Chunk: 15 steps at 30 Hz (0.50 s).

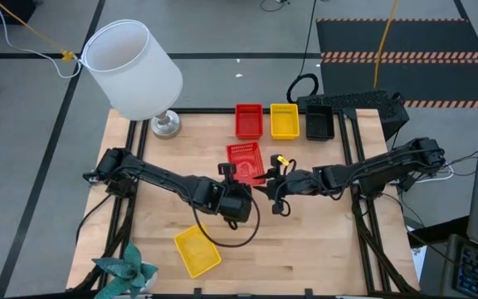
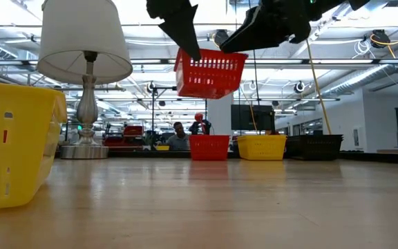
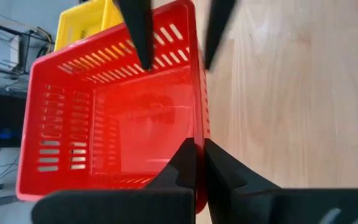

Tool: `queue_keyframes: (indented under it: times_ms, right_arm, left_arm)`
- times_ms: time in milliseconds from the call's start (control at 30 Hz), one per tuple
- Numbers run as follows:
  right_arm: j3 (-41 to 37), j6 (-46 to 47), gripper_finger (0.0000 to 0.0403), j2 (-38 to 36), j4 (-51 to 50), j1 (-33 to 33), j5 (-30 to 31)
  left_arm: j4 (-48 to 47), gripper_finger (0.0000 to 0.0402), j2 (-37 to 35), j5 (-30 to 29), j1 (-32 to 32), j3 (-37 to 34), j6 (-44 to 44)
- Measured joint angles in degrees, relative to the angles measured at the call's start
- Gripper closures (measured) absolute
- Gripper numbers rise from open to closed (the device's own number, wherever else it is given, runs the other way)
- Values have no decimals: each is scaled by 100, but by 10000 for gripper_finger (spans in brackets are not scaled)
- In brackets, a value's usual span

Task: Stack baskets by color
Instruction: Stack the bottom red bin on top of the red bin

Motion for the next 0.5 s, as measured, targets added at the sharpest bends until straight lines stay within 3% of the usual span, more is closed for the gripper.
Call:
queue_keyframes:
  times_ms: [267, 500]
  right_arm:
    - [0, 98, 278, 8, -82, 5, -161]
    - [-2, 34, 318, 8, -93, 3, -149]
  left_arm:
    - [97, 391, 0, -7, -1, 0, 103]
    - [119, 384, 0, -52, -1, 0, 144]
